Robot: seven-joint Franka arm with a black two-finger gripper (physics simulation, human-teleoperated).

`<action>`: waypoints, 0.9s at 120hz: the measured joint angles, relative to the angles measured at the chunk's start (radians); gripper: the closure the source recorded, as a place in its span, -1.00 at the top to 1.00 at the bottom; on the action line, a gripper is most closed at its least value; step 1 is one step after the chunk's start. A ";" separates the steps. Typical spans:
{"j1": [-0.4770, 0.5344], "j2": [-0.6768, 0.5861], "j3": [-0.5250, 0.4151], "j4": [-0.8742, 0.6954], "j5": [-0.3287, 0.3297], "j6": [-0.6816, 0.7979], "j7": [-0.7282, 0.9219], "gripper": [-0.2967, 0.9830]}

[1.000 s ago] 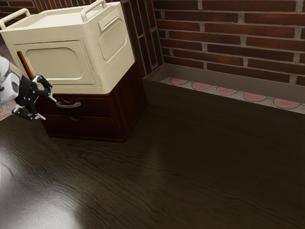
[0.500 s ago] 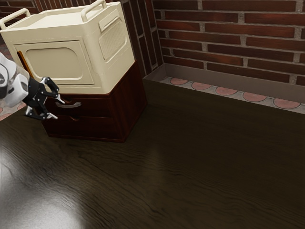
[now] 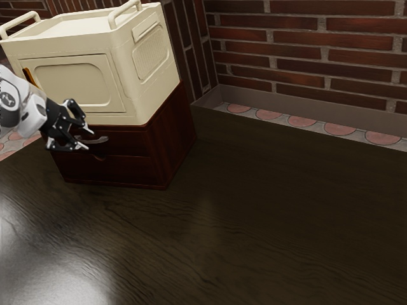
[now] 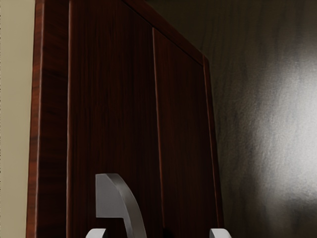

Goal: Pull the drawer handle with one arm to open the drawer

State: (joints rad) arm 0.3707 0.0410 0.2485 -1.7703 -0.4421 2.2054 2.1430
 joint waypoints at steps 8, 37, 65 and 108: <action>-0.002 0.012 0.000 0.012 -0.004 0.001 0.001 -0.21; 0.005 0.042 0.002 0.018 -0.008 0.003 0.005 -0.28; 0.008 0.047 0.005 0.015 -0.010 0.009 0.008 -0.54; 0.005 -0.029 0.015 -0.072 -0.004 0.018 0.019 -0.66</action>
State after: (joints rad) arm 0.3754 0.0119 0.2639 -1.8426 -0.4461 2.2231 2.1621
